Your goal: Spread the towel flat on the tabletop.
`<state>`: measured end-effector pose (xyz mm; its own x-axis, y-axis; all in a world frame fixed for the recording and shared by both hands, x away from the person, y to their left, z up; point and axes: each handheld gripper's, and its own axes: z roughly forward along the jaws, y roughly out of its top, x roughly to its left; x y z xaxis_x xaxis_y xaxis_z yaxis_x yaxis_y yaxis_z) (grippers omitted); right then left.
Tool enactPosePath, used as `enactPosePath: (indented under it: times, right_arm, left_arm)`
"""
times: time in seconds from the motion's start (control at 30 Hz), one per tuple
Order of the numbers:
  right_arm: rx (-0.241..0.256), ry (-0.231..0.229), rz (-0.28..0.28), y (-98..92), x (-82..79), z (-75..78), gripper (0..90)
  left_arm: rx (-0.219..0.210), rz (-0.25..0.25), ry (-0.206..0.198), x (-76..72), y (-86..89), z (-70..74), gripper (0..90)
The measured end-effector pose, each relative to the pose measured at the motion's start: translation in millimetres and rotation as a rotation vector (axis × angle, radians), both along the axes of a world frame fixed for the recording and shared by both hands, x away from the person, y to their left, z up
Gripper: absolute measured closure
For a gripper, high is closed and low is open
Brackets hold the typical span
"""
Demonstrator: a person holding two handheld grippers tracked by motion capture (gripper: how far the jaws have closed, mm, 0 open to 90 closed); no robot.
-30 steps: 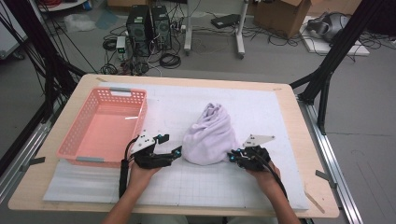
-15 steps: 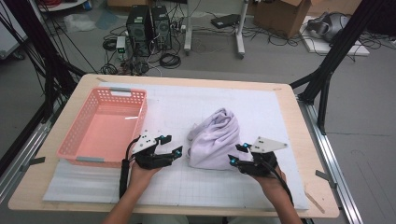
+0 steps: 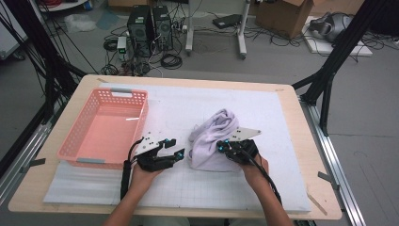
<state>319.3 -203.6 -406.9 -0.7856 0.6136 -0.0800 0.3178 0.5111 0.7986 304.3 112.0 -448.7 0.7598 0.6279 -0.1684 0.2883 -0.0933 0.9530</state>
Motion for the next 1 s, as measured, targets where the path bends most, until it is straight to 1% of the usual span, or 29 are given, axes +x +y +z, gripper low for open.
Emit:
enactPosePath:
  times: [0.03,0.1,0.13,0.17,0.2,0.27,0.3,0.33,0.37,0.4,0.43,0.47,0.5,0.53,0.57,0.6,0.63,0.67,0.7,0.73,0.77,0.8,0.87,0.9,0.93,0.97,1.0]
  right_arm:
    - [0.0,-0.005,0.008,-2.0,-1.4,1.5,88.4]
    - [0.02,-0.005,0.016,-9.0,-6.6,5.9,88.5]
    - [0.028,-0.014,0.02,-14.2,-9.5,8.5,88.5]
    - [0.028,-0.014,0.02,-14.2,-9.5,8.5,88.5]
    - [0.054,-0.018,0.017,-26.5,-16.4,13.3,88.5]
    - [0.062,-0.024,0.003,-40.2,-22.7,16.5,88.6]
    - [0.062,-0.024,0.003,-40.2,-22.7,16.5,88.6]
    - [0.073,-0.028,-0.014,-53.8,-28.6,18.2,88.6]
    - [0.08,-0.029,-0.023,-60.6,-32.1,18.6,88.6]
    - [0.08,-0.029,-0.023,-60.6,-32.1,18.6,88.6]
    - [0.09,-0.034,-0.052,-74.3,-39.8,19.0,88.6]
    - [0.093,-0.037,-0.066,-81.5,-43.5,18.5,88.6]
    - [0.093,-0.037,-0.066,-81.5,-43.5,18.5,88.6]
    - [0.089,-0.038,-0.104,-96.3,-50.6,16.3,88.7]
    - [0.075,-0.041,-0.123,-104.1,-53.3,14.0,88.9]
    - [0.075,-0.041,-0.123,-104.1,-53.3,14.0,88.9]
    - [0.054,-0.029,-0.168,-119.3,-59.2,7.8,90.0]
    - [0.042,-0.018,-0.197,-126.9,-62.1,4.5,90.0]
    - [0.037,-0.004,-0.221,-134.2,-64.7,0.7,90.0]
    - [0.038,0.001,-0.234,-140.9,-66.8,-2.7,90.0]
    - [0.038,0.001,-0.234,-140.9,-66.8,-2.7,90.0]
    - [0.051,0.008,-0.253,-149.2,-70.6,-6.2,89.6]
    - [0.06,0.008,-0.256,-150.1,-71.1,-6.0,87.9]
    - [0.071,-0.001,-0.255,-146.1,-68.2,-3.2,77.9]
    - [0.078,-0.01,-0.248,-141.6,-65.1,-1.1,71.4]
    - [0.09,-0.015,-0.245,-136.2,-60.9,1.2,66.6]
    - [0.101,-0.021,-0.237,-130.1,-55.9,3.9,64.0]
  left_arm:
    - [-0.001,0.001,0.001,-0.1,0.0,0.0,44.0]
    - [0.002,0.0,0.0,0.0,-0.1,0.0,44.1]
    - [0.002,-0.001,-0.001,-0.1,-0.1,0.0,44.0]
    - [0.004,-0.002,-0.001,-0.1,0.0,0.1,44.0]
    - [0.006,-0.001,0.001,-0.2,0.0,0.2,44.1]
    - [0.009,0.002,-0.002,-0.3,-0.6,0.1,45.3]
    - [0.01,-0.003,-0.004,-0.4,-0.9,0.1,45.3]
    - [0.014,-0.005,-0.003,-0.8,-1.1,0.3,47.9]
    - [0.014,-0.015,-0.003,-1.0,-1.5,0.3,49.7]
    - [0.016,-0.021,-0.007,-1.3,-2.0,0.3,49.7]
    - [0.019,-0.028,-0.008,-1.8,-2.8,0.4,52.6]
    - [0.022,-0.032,-0.006,-2.1,-3.7,0.4,53.0]
    - [0.028,-0.039,-0.006,-2.1,-4.1,0.4,53.0]
    - [0.032,-0.039,-0.008,-2.2,-4.9,0.5,53.3]
    - [0.032,-0.042,-0.007,-2.2,-5.2,0.5,53.3]
    - [0.033,-0.042,-0.007,-2.3,-5.4,0.5,53.3]
    - [0.031,-0.039,-0.004,-2.3,-5.4,0.5,51.8]
    - [0.024,-0.039,-0.001,-2.1,-5.7,0.2,51.3]
    - [0.026,-0.037,0.0,-2.1,-5.8,0.3,50.5]
    - [0.03,-0.036,0.002,-2.1,-5.9,0.4,49.6]
    - [0.031,-0.036,0.001,-1.9,-6.3,0.3,49.6]
    - [0.033,-0.04,0.004,-1.7,-6.9,0.4,48.8]
    - [0.037,-0.04,0.003,-1.5,-8.6,0.4,48.8]
    - [0.036,-0.043,0.003,-1.3,-9.4,0.4,48.6]
    - [0.035,-0.044,0.005,-1.4,-10.1,0.5,48.5]
    - [0.034,-0.05,0.006,-1.2,-11.1,0.7,48.4]
    - [0.032,-0.057,0.007,-1.1,-13.0,0.7,48.2]
